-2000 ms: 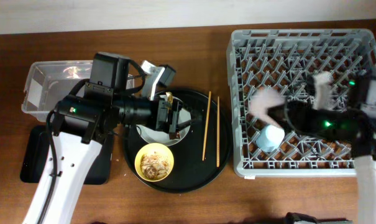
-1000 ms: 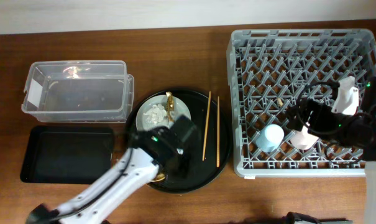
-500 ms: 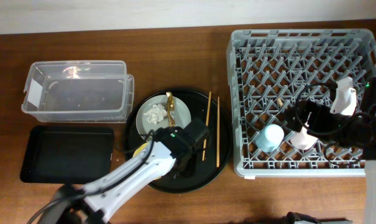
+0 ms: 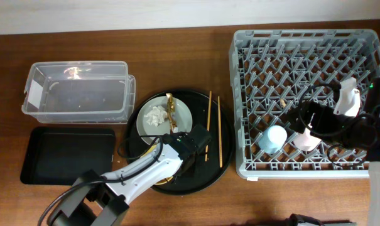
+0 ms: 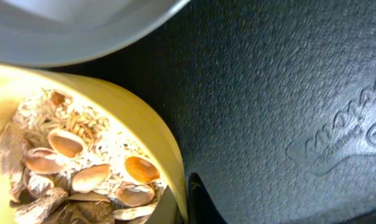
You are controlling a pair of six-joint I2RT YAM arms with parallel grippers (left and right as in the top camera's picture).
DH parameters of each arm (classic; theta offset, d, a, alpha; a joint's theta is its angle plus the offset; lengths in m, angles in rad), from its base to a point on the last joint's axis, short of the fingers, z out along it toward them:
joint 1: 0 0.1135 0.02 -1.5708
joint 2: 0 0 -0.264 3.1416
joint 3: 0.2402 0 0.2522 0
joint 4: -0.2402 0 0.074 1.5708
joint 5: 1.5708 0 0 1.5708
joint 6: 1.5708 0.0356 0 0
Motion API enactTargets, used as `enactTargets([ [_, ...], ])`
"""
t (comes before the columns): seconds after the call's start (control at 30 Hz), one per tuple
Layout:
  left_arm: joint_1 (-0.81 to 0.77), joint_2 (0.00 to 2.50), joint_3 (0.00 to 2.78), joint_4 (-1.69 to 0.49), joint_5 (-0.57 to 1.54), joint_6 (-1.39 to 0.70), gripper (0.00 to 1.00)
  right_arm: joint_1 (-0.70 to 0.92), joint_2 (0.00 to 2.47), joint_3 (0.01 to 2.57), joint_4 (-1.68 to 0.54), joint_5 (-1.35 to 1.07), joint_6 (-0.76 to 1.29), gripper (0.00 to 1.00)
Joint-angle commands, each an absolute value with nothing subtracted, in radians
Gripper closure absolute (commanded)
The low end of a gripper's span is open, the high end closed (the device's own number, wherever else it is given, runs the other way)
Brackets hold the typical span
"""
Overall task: Sort waste into correct bins and load items into the dishwasher rack
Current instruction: 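Grasp the yellow bowl with the left gripper and lift it, then tip the yellow bowl over the black tray to dump food scraps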
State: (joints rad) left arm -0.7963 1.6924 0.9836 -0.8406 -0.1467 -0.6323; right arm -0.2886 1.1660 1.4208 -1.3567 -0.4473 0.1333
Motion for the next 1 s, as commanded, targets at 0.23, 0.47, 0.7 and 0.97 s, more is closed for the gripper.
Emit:
enactTargets([
  [0.23,-0.138,1.419,1.23,-1.102,0.515,-0.097,1.0,-0.288,1.165,1.425,-1.355,-0.46,0.127,0.01],
  [0.47,0.344,1.528,1.209,-1.209,0.906,0.272,1.0,-0.288,1.165,1.425,-1.354,-0.46,0.127,0.01],
  [0.7,0.508,1.692,1.15,-1.23,1.026,0.428,1.0,-0.288,1.165,1.425,-1.354,-0.46,0.127,0.01],
  [0.97,0.644,1.691,1.147,-1.228,1.054,0.498,1.0,-0.288,1.165,1.425,-1.355,-0.46,0.127,0.01],
])
